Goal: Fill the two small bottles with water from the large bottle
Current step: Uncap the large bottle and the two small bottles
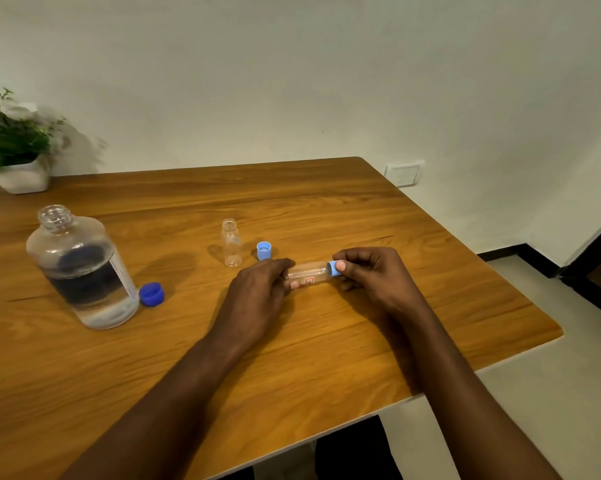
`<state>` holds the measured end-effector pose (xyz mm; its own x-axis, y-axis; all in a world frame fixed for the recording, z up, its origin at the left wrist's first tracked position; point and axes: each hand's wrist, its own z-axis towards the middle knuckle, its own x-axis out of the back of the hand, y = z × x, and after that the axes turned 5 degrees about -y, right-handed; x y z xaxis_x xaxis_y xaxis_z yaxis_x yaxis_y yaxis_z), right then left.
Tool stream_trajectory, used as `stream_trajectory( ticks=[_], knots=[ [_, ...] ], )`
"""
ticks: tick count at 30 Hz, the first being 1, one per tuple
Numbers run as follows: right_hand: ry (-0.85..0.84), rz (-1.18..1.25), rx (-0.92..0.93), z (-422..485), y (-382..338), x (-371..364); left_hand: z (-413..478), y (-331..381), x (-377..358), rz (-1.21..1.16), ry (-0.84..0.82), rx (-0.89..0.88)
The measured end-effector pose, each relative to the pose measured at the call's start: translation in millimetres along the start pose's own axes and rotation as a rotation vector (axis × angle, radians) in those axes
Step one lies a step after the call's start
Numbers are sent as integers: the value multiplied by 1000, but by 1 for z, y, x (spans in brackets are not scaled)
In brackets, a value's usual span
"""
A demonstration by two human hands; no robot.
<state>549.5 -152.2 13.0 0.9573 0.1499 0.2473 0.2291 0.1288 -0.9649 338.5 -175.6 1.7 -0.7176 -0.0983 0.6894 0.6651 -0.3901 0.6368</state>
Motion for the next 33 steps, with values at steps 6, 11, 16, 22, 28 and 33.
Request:
stream_trajectory(
  ticks=[6,11,16,22,28,33],
  knots=[
    [20,102,14,-4,-9,-2,1,3,1,-66,19,40],
    [70,-2,-43,-5,-8,-5,-2,2,3,-78,32,51],
    [-22,84,-30,-7,-7,2,-3,2,4,-84,32,53],
    [20,130,-63,-7,-11,0,-3,3,4,-102,41,35],
    [-8,-37,-104,-3,-8,-3,-3,3,3,-110,19,36],
    [-69,62,-83,-6,-8,3,-2,1,3,-110,29,38]
  ],
)
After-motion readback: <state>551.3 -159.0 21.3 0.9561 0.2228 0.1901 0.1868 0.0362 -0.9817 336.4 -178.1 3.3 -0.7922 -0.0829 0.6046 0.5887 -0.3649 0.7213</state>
